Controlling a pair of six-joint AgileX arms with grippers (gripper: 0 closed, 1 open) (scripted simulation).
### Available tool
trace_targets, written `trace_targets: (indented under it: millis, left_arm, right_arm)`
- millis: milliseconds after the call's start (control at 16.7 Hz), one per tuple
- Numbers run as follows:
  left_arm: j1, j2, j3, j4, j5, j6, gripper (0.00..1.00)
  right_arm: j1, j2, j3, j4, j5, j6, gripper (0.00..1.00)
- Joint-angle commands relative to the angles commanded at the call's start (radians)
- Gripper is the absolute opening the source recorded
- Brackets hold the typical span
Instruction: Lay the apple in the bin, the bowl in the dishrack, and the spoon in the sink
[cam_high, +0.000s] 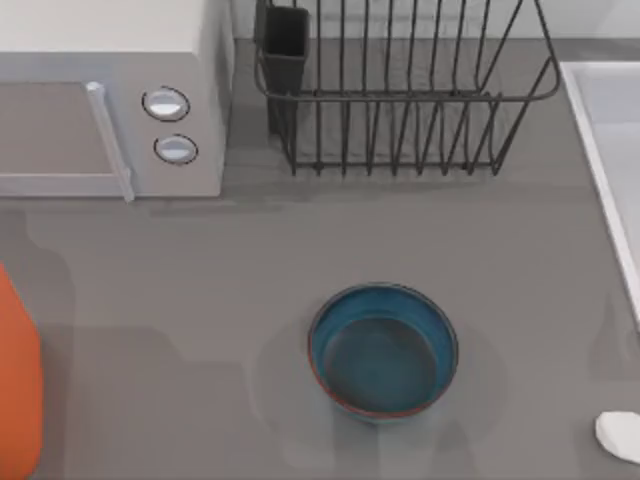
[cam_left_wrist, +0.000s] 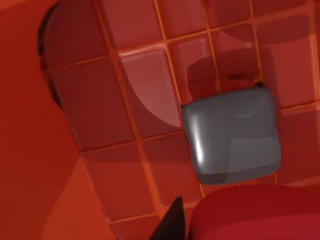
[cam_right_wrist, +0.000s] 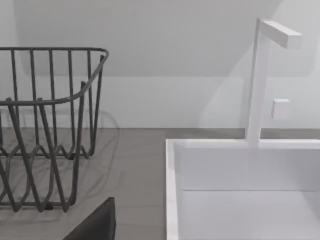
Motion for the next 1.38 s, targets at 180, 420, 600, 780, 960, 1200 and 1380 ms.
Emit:
trace_targets:
  millis: [180, 420, 600, 780, 960, 1200, 1380]
  left_arm:
    - [0.0, 0.0, 0.0, 0.0, 0.0, 0.0, 0.3]
    - [0.0, 0.0, 0.0, 0.0, 0.0, 0.0, 0.6]
    - [0.0, 0.0, 0.0, 0.0, 0.0, 0.0, 0.83]
    - [0.0, 0.0, 0.0, 0.0, 0.0, 0.0, 1.0]
    - [0.0, 0.0, 0.0, 0.0, 0.0, 0.0, 1.0]
    - [0.0, 0.0, 0.0, 0.0, 0.0, 0.0, 1.0]
    - [-0.002, -0.019, -0.001, 0.005, 0.007, -0.007, 1.0]
  right_arm:
    - [0.0, 0.0, 0.0, 0.0, 0.0, 0.0, 1.0]
    - [0.0, 0.0, 0.0, 0.0, 0.0, 0.0, 1.0]
    - [0.0, 0.0, 0.0, 0.0, 0.0, 0.0, 1.0]
    - [0.0, 0.0, 0.0, 0.0, 0.0, 0.0, 1.0]
    - [0.0, 0.0, 0.0, 0.0, 0.0, 0.0, 1.0]
    - [0.0, 0.0, 0.0, 0.0, 0.0, 0.0, 1.0]
    - [0.0, 0.0, 0.0, 0.0, 0.0, 0.0, 1.0]
